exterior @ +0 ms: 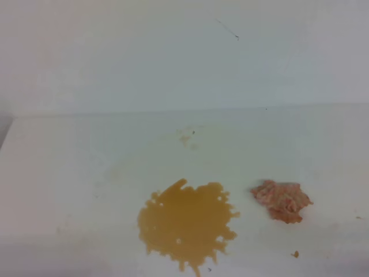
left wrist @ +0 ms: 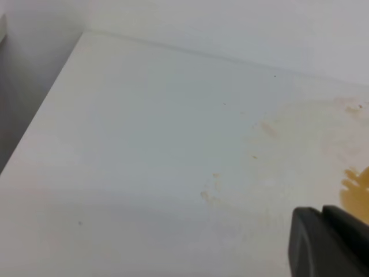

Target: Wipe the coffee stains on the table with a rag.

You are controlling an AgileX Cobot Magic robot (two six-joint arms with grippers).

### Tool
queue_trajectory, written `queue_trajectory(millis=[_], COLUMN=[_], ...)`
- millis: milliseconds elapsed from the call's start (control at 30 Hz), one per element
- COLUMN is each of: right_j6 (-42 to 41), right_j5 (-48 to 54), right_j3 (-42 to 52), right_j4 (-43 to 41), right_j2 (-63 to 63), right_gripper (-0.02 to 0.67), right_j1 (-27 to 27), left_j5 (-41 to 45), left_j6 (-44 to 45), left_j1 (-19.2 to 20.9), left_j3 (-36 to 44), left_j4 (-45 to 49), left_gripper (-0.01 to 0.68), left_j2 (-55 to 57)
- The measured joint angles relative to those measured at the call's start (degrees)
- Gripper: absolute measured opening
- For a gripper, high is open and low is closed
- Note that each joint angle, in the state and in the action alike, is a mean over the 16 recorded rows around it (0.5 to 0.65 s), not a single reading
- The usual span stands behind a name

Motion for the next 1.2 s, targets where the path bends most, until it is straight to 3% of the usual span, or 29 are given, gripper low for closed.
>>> queue_trajectory(millis=[1200], right_j6=[-0.2], right_j5=[-2.9], right_j3=[0.0], right_j4=[0.0], right_j2=[0.0], right_gripper=[-0.003], right_j1=[0.0], left_j5=[0.0], left_j6=[0.0], left_j1=[0.0], left_j3=[0.0], left_j4=[0.0], left_gripper=[0.001], left_j2=[0.0])
